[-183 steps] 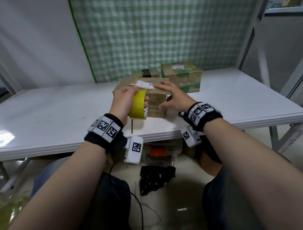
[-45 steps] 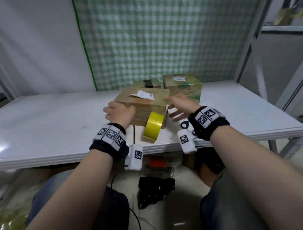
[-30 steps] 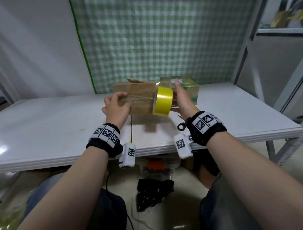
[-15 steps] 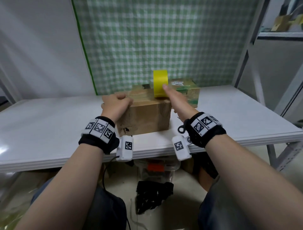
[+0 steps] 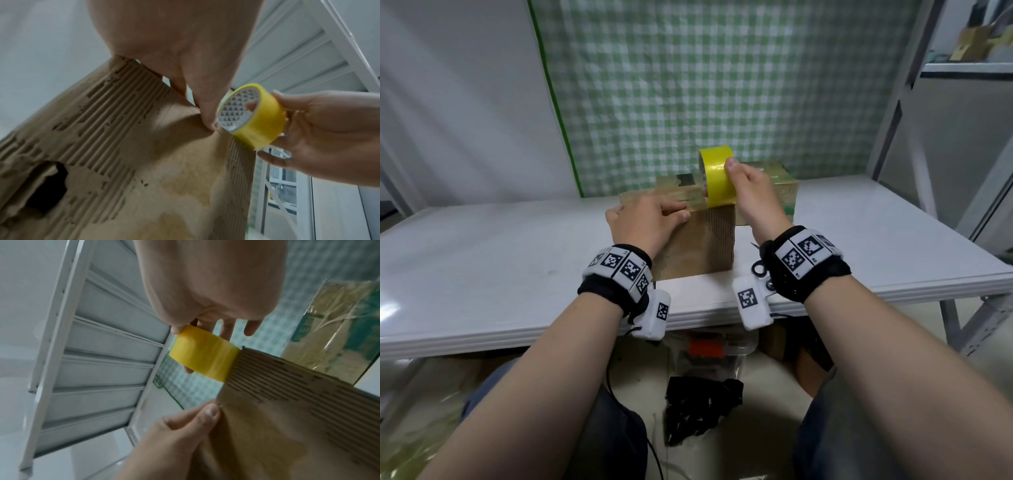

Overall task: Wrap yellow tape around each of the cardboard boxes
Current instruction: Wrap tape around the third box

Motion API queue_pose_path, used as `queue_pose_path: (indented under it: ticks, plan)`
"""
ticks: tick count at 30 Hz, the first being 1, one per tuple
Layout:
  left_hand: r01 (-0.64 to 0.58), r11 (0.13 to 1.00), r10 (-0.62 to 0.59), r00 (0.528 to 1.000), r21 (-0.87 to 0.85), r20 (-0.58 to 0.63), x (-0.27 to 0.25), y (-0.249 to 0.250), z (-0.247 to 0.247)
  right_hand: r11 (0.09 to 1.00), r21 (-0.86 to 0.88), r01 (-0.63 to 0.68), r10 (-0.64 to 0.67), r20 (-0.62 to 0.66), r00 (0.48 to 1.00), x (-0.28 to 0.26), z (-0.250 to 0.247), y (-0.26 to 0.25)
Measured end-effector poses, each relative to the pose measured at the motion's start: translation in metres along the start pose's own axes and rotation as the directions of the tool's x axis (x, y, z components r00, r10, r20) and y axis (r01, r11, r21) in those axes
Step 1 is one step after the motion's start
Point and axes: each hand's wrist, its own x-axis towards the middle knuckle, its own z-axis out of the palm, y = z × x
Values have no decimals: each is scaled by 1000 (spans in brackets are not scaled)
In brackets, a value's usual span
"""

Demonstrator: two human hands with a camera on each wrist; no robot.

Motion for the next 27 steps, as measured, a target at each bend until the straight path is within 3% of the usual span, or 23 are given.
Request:
queue_pose_path:
  ticks: [8, 12, 19, 27]
  plan:
    - [3, 999, -2, 1000, 34, -26, 0, -1, 3, 976, 207, -72, 64, 44, 997, -32, -16, -29]
    - [5, 999, -4, 1000, 32, -31, 1, 0, 3, 966, 237, -108, 91, 81, 993, -42, -21, -33]
    - [-7, 1000, 7, 1000, 13, -30, 1, -1, 4, 934, 214, -286, 255, 160, 954, -48, -29, -20]
    - [-16, 1000, 16, 1000, -7, -10, 0, -3, 5, 920, 207, -332, 287, 218, 933, -50, -24, -14]
